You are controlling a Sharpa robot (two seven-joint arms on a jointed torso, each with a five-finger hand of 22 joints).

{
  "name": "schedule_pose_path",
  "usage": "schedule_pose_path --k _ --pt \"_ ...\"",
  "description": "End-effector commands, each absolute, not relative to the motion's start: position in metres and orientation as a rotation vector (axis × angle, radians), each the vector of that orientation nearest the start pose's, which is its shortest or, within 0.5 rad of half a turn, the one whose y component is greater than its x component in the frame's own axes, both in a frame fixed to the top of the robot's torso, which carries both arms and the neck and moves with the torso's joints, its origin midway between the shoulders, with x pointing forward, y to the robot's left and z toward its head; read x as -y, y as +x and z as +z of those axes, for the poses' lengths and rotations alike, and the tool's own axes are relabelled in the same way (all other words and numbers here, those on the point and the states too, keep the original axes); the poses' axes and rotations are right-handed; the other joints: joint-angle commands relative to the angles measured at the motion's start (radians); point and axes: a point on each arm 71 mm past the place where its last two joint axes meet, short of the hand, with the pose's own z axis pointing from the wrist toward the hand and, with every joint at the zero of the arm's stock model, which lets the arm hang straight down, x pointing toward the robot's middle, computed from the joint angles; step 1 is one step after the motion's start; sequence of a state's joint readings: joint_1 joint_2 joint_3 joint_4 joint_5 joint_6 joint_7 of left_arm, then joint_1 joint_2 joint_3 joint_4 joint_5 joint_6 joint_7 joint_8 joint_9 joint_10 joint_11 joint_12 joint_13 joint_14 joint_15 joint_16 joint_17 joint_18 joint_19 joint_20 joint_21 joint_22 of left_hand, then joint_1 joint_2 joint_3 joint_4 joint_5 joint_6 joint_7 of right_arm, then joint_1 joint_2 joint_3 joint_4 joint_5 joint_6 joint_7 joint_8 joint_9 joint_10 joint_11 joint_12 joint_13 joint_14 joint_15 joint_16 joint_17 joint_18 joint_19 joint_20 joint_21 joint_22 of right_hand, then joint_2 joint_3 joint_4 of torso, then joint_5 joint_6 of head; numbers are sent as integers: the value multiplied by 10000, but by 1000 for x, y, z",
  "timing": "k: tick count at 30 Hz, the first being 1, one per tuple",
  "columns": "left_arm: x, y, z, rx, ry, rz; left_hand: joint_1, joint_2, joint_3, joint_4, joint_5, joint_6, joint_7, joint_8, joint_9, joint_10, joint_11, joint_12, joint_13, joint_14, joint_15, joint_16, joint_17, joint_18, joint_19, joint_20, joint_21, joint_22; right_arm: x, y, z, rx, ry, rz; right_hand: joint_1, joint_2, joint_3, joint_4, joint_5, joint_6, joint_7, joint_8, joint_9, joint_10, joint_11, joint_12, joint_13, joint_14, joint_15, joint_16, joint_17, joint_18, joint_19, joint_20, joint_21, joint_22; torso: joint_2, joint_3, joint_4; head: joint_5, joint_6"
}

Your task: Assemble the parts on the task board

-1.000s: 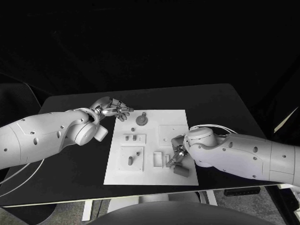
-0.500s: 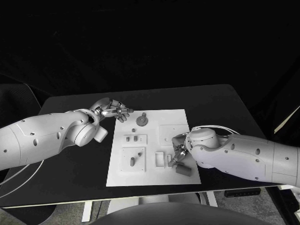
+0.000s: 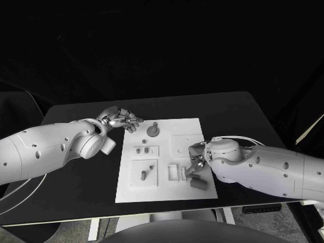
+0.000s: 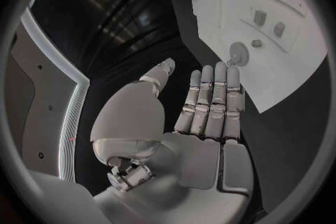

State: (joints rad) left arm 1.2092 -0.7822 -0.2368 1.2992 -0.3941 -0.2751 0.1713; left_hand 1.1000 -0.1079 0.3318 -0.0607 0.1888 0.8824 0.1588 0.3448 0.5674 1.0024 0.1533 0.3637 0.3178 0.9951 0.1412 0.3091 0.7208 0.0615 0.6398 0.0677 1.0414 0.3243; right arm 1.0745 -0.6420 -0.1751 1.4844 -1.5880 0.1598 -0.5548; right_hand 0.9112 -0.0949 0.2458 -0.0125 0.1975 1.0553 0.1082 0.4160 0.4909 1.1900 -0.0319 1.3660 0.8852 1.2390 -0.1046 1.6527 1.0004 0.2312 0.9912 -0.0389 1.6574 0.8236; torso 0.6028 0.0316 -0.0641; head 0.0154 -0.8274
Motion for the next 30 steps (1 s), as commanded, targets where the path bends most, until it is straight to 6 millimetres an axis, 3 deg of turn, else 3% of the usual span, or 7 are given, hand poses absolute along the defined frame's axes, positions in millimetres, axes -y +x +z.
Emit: schedule_pose_path --k 1,9,20,30 --pt "-246 498 -263 -18310 -8088 -10570 -82 -12 -7 46 -17 57 -6 55 16 51 -15 -61 9 47 -5 -67 -12 160 17 -39 -30 12 136 427 -316 -22481 -4462 1454 -48 -52 -75 -1 -32 174 245 -44 4 -27 67 35 -11 -65 4 122 -13 306 0 -44 1099 16 9 -1 4 -10 12" --pt "-246 498 -263 -18300 -8092 -10555 -84 -10 -8 47 -16 59 -6 55 16 50 -14 -63 9 45 -5 -69 -13 160 15 -40 -32 12 139 428 -312 -22060 -4135 1760 -77 -65 -88 8 -34 176 245 -47 3 -26 69 35 -12 -65 5 121 -14 306 1 -42 1098 16 20 -1 9 12 51" --pt "-249 499 -263 -18265 -8126 -10503 -86 -8 -9 48 -15 62 -6 55 15 48 -14 -67 8 43 -5 -71 -16 160 13 -41 -34 12 155 428 -290 -21531 -3670 2412 -74 -161 -116 -37 -31 144 249 -78 -7 -11 66 45 -14 -56 3 121 -18 306 7 -42 1096 19 23 -1 3 15 94" --pt "-250 500 -263 -18262 -8147 -10462 -89 -7 -10 49 -14 64 -7 55 15 46 -14 -71 8 41 -5 -73 -18 160 10 -42 -36 12 169 416 -279 -22269 -3155 3568 514 -464 -54 -770 -16 -903 445 -750 -273 -309 130 -36 -65 -258 34 -34 -103 306 -141 -15 926 -26 27 4 -1 9 123"
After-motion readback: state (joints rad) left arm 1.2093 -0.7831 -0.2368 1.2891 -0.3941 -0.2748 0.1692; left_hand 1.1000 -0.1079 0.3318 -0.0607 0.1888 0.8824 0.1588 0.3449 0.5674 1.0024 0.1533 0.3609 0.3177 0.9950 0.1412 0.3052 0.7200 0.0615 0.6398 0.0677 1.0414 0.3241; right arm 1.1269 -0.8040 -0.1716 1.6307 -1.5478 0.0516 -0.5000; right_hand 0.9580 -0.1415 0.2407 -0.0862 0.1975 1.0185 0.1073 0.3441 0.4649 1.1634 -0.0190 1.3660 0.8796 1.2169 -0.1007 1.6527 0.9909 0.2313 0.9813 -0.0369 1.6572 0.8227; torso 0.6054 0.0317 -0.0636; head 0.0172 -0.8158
